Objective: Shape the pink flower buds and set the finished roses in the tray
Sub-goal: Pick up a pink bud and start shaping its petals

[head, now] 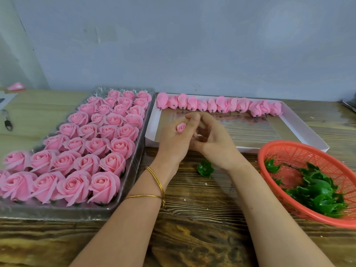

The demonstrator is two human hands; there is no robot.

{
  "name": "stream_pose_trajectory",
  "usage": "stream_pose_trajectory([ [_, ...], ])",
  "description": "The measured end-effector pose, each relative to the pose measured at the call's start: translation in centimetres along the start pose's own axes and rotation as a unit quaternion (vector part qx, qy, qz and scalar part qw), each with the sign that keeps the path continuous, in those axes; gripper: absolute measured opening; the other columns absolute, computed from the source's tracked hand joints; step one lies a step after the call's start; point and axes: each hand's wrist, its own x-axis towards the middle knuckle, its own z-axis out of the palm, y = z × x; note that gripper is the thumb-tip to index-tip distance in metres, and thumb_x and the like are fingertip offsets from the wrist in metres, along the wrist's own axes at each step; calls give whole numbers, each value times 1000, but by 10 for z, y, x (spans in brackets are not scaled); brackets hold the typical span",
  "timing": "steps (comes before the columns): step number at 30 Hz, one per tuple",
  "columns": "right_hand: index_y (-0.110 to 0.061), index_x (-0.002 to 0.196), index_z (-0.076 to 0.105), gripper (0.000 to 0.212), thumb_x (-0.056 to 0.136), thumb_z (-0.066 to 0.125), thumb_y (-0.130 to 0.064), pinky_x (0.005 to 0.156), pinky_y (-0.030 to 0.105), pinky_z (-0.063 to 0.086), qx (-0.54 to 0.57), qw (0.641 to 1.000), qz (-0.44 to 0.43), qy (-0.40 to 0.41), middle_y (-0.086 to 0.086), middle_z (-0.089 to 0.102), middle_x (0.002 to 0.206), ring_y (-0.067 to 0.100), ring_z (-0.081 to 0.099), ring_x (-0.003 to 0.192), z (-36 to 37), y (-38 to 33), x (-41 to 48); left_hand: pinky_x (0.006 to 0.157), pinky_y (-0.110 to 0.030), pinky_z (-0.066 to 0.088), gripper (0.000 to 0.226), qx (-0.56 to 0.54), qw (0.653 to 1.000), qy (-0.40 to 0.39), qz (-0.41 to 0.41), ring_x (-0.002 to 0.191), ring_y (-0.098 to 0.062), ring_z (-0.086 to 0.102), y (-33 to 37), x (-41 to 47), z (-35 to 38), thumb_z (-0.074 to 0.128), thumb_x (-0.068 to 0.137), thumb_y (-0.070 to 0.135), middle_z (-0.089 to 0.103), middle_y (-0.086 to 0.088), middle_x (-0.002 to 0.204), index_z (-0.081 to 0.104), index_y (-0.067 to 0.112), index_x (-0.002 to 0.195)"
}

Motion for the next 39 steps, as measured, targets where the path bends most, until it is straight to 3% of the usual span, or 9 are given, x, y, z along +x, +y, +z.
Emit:
stream_pose_trajectory([
  [5,-8,124,53,48,82,64,15,86,24,54,1,1000,7,-12,7,69,105,9,66,99,-1,0,-1,76,-41,55,34,17,1000,-2,8,72,-16,64,-3,2,-2,64,89,39,63,2,64,66,23,59],
  [8,-3,126,52,50,81,64,16,90,30,54,4,1000,8,-12,7,68,106,14,66,101,-1,0,0,76,-42,56,35,13,1000,-3,12,75,-22,65,-4,3,-2,65,89,39,65,-12,72,65,23,58],
  [11,-4,121,55,46,80,64,17,82,27,54,7,1000,6,-9,18,68,105,18,65,95,0,0,0,84,-52,56,36,9,1000,4,4,85,-34,67,-2,3,-1,63,87,45,66,-25,84,65,25,57],
  [15,-9,113,58,47,75,70,16,72,17,51,12,1000,11,4,1,67,92,6,65,84,1,1,1,89,-54,53,43,-3,1000,12,-1,91,-37,67,-3,2,0,58,92,45,64,-31,90,63,26,53],
  [18,-13,110,58,50,72,74,15,75,21,53,1,1000,8,9,1,66,92,9,64,85,1,2,1,90,-54,54,49,-17,1000,19,-3,88,-32,70,-4,3,2,57,92,46,66,-29,87,57,23,49],
  [24,-14,108,57,46,74,73,13,74,20,52,-11,1000,4,10,3,62,91,8,61,84,2,0,0,83,-42,58,48,-12,1000,14,-2,76,-15,70,-5,3,2,57,87,54,65,-1,64,58,25,48],
  [27,-14,110,56,48,75,72,14,71,13,48,-17,1000,5,13,0,60,87,-4,57,76,0,-3,-1,76,-41,56,38,-8,1000,12,11,71,-18,65,-6,4,2,62,84,50,62,0,62,62,24,55],
  [33,-13,119,54,53,76,69,15,84,28,52,-20,999,14,22,18,66,106,17,61,90,-1,-4,-3,70,-34,54,29,0,999,-9,32,74,-16,66,-9,4,-3,65,91,31,66,-1,69,68,8,74],
  [39,-16,107,59,46,74,64,15,70,18,51,-2,999,12,53,3,65,88,0,60,73,2,-4,0,64,-29,56,27,18,999,-1,50,73,-13,68,-4,3,-1,58,96,31,69,4,69,71,29,72],
])
